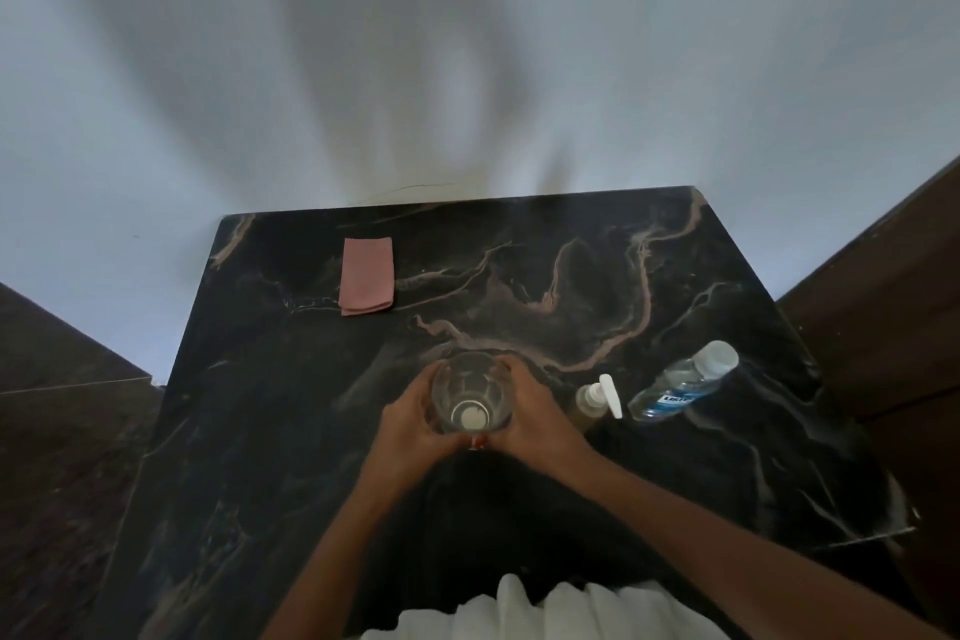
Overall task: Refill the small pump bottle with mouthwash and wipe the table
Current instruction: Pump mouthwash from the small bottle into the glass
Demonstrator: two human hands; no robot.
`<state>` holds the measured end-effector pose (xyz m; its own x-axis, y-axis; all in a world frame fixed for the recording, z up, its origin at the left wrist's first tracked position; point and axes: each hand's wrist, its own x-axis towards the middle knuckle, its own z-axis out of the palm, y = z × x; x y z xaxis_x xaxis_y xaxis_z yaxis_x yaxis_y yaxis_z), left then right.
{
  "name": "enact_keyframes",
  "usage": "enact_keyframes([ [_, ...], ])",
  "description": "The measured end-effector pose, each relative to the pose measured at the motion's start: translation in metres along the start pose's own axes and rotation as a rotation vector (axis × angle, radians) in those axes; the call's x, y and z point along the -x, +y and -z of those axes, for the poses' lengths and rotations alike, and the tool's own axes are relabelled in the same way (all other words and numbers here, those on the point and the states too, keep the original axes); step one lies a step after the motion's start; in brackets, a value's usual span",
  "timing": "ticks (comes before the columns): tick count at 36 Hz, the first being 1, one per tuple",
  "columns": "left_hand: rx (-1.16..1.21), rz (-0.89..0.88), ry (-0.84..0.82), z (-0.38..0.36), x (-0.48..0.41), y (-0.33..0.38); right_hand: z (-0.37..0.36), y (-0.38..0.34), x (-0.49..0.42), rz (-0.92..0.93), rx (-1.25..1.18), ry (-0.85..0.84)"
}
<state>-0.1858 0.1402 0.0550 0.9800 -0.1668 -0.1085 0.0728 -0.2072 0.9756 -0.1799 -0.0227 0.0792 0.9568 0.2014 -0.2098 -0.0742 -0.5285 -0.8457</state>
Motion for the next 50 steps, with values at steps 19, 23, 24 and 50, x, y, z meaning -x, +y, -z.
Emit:
enact_keyframes([
  [19, 0.073, 0.067, -0.060, -0.020, 0.012, -0.040, -0.020, 0.039, 0.014, -0.050, -0.060, 0.001],
  [23, 0.068, 0.068, -0.057, -0.020, 0.011, -0.043, -0.021, 0.041, 0.012, -0.047, -0.051, 0.005],
  [24, 0.068, 0.067, -0.055, -0.020, 0.011, -0.043, -0.022, 0.042, 0.012, -0.043, -0.049, 0.005],
  [50, -0.030, 0.065, -0.116, -0.016, 0.010, -0.050, 0.016, 0.065, 0.041, -0.142, 0.054, -0.114],
])
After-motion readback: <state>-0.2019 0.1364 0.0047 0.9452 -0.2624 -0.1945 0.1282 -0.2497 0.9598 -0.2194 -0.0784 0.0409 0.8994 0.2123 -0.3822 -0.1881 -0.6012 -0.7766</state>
